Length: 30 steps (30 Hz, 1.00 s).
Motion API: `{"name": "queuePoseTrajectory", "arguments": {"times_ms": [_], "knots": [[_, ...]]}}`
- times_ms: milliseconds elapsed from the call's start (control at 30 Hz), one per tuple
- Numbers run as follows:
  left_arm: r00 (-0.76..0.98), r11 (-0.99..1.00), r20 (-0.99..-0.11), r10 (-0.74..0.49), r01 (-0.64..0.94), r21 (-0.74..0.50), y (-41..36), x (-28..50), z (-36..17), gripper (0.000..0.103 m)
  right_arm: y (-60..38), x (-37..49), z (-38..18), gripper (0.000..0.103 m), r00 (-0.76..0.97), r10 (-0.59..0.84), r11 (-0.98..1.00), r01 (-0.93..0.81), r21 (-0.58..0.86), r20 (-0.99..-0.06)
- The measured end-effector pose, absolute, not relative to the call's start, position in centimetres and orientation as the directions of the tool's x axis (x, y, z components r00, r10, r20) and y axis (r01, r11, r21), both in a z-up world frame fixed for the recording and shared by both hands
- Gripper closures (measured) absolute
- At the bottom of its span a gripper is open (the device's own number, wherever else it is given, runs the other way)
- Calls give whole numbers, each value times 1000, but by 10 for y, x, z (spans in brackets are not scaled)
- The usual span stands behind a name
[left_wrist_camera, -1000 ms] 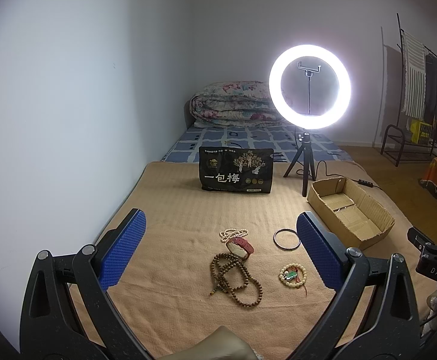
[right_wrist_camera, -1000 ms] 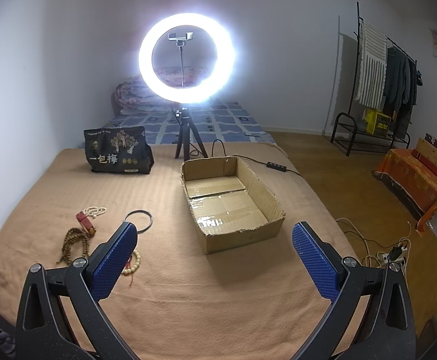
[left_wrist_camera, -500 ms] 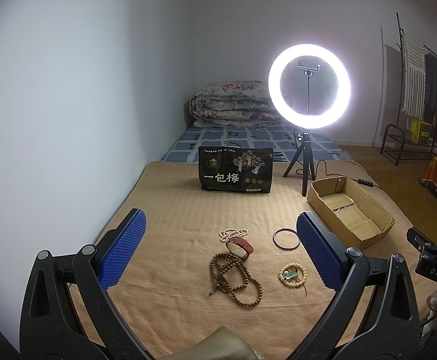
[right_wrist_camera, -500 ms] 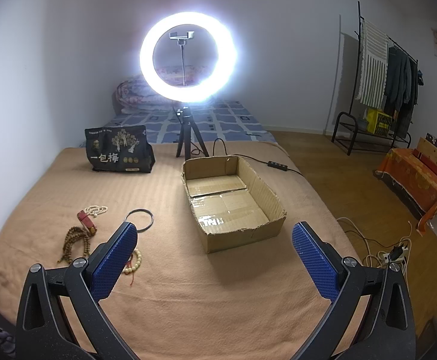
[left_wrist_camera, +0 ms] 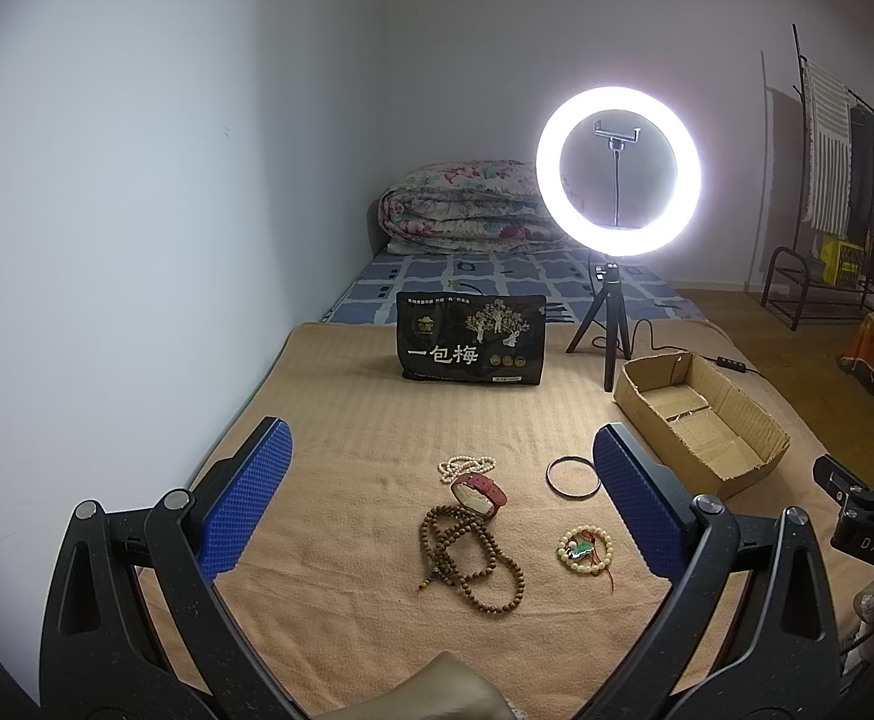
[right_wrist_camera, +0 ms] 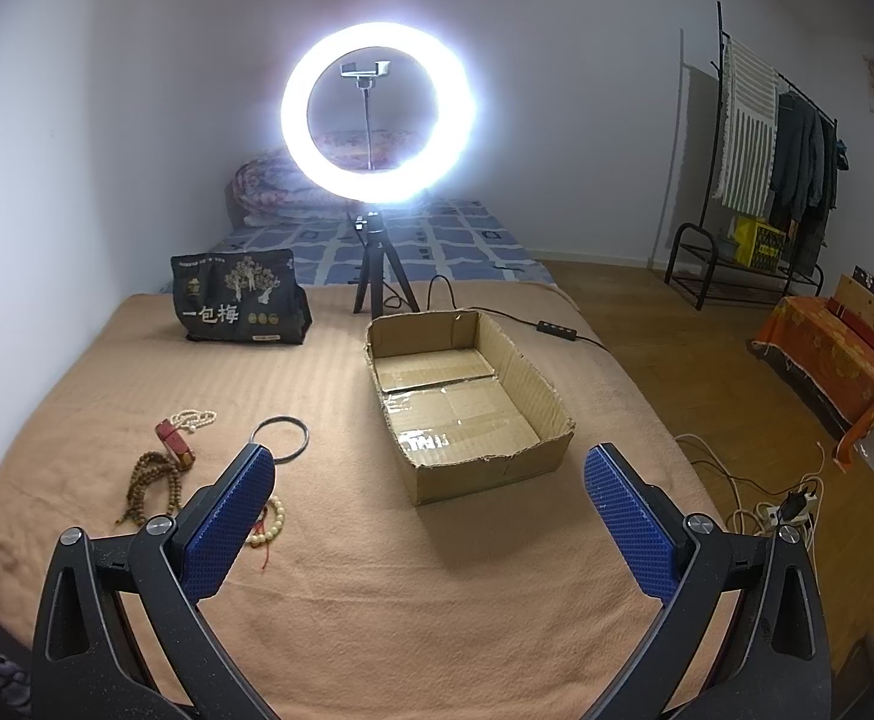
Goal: Organize jewelry
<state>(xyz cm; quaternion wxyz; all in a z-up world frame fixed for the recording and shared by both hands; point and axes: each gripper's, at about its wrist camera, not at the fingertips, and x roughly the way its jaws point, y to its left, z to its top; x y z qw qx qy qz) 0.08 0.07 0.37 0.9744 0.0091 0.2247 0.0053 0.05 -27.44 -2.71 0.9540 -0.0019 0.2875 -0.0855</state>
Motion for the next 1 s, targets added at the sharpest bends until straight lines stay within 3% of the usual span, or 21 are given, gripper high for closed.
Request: {"name": "queuePoseTrajectory", "arguments": {"times_ms": [667, 1000], "knots": [[894, 1000, -448, 22, -10, 28, 1, 1, -2, 1, -272, -1, -31, 0, 816, -156, 987, 154, -50, -557], [852, 998, -519, 61, -38, 54, 12, 27, -17, 1, -264, 14, -44, 0, 790, -158, 987, 124, -98, -593]]}}
